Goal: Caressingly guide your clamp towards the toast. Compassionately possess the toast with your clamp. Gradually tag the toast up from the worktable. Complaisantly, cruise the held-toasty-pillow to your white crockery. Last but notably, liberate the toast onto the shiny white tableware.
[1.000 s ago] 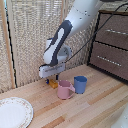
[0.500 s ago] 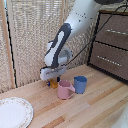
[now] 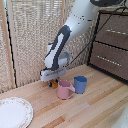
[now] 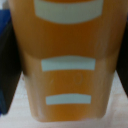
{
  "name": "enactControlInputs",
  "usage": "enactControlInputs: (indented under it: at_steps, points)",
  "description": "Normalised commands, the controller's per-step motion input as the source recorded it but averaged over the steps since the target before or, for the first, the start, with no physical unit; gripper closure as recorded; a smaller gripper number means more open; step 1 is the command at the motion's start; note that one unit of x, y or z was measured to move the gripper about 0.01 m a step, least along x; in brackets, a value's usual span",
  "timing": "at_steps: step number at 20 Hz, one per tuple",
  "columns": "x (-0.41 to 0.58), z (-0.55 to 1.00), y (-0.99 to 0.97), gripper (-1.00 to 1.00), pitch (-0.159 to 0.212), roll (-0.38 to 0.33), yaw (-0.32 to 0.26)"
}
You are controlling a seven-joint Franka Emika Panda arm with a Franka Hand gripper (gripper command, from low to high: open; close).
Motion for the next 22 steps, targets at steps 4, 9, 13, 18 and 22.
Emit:
enactControlInputs:
  at_steps: [4,9,13,18,22]
  points:
    - [-0.127,0.97,0.16,1.00,-0.068,0.010,-0.079]
    - [-0.228,1.00,0.32,1.00,-0.008,0.038,-0.030]
    - [-0.453,0.90,0.57,1.00,-0.037,0.063,-0.012]
    - [-0.419,0.70,0.66,1.00,-0.002,0.016,-0.004]
    - [-0.357,0.46,0.83,1.00,0.000,0.000,0.000]
